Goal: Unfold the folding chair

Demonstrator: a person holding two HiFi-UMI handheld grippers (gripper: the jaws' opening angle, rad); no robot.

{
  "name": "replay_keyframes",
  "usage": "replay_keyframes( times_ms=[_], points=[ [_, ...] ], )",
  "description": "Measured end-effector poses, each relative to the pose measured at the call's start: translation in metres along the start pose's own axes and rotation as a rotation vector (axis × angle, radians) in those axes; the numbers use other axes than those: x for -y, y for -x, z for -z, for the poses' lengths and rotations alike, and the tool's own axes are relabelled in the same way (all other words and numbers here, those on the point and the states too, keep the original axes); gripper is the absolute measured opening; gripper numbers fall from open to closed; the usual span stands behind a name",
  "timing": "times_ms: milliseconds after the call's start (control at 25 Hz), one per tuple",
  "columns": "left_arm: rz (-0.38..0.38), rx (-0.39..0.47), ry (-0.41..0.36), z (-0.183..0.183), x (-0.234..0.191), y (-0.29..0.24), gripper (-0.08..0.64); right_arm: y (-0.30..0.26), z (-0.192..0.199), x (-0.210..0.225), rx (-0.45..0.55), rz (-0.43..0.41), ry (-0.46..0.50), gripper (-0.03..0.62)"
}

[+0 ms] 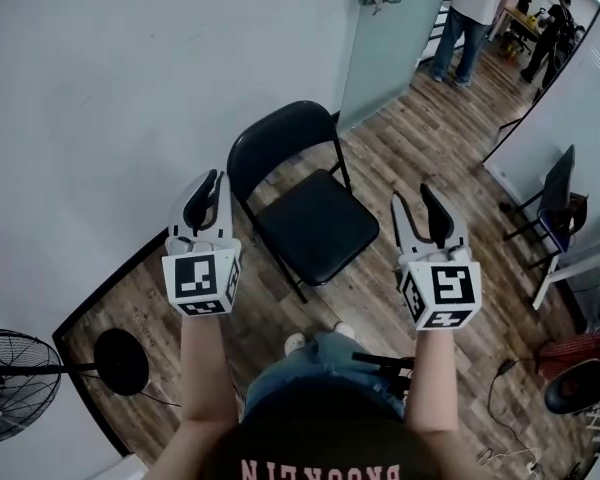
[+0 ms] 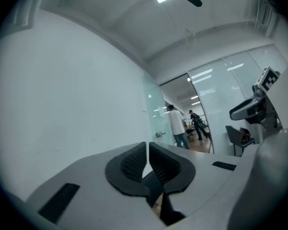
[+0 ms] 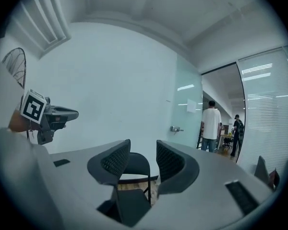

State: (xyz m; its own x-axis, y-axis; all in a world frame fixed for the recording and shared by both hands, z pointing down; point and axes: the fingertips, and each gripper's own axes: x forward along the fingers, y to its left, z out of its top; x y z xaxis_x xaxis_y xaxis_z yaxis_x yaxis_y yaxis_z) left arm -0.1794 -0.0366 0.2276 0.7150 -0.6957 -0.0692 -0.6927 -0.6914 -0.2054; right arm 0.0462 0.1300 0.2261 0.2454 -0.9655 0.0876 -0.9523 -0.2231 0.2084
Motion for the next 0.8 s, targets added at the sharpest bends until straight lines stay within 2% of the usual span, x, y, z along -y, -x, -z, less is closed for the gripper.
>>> replay_keyframes(
  times_ms=[40,120,360,600,800],
  points=[
    [-0.016,0.006,-0.014,-0.003,-0.001,0.002,0.003,0.003,-0.003,0.003,0.018,0.008,-0.001,0.163],
    [-0.022,0.029,-0.033,-0.011,0.004,0.004,0.003,0.007,-0.008,0.008,0.051,0.011,-0.002,0.113],
    [-0.047,0.08,-0.039,-0.034,0.016,0.005,0.003,0.017,-0.032,0.029,0.137,0.016,0.057,0.028],
    [-0.069,0.113,-0.046,-0.054,0.026,0.006,0.003,0.031,-0.058,0.053,0.259,0.008,0.089,0.003],
    [-0.073,0.14,-0.062,-0.069,0.034,0.005,0.003,0.031,-0.064,0.062,0.274,0.006,0.107,0.002]
  ],
)
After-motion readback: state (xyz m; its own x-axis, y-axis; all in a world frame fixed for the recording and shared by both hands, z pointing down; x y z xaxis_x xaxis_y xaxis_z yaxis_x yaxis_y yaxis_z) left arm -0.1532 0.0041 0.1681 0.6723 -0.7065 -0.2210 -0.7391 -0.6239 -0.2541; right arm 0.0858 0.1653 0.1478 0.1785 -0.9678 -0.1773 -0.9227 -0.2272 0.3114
